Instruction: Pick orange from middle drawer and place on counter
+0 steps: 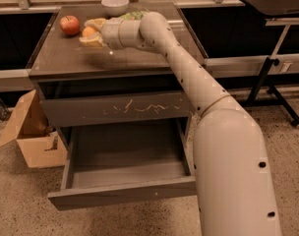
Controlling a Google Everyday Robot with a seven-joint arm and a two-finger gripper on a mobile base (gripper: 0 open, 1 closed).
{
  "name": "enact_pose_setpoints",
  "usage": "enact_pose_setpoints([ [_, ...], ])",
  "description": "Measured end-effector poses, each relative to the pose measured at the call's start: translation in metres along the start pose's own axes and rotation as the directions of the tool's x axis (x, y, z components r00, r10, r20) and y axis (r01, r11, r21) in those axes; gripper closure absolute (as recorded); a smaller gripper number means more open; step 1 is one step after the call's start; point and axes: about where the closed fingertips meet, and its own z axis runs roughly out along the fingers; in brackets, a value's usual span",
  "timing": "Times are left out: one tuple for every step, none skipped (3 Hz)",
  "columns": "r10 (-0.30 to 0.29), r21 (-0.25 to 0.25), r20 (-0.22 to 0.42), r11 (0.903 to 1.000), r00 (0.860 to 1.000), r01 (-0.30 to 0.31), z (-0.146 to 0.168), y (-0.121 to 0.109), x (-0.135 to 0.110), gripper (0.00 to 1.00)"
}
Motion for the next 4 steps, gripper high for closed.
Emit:
enact_pose_setpoints([
  [0.054,0.005,-0.027,0.9986,0.998,-0.054,-0.004,0.001,0.008,1.00],
  [0.089,0.000,-0.042,0.9960,0.995,-0.089,-0.006,0.002,0.014,0.97],
  [0.119,-0.016,-0.060,0.9926,0.991,-0.120,-0.006,0.003,0.021,0.66],
  [0.138,-0.021,-0.066,0.9900,0.988,-0.140,-0.006,0.003,0.027,0.43],
])
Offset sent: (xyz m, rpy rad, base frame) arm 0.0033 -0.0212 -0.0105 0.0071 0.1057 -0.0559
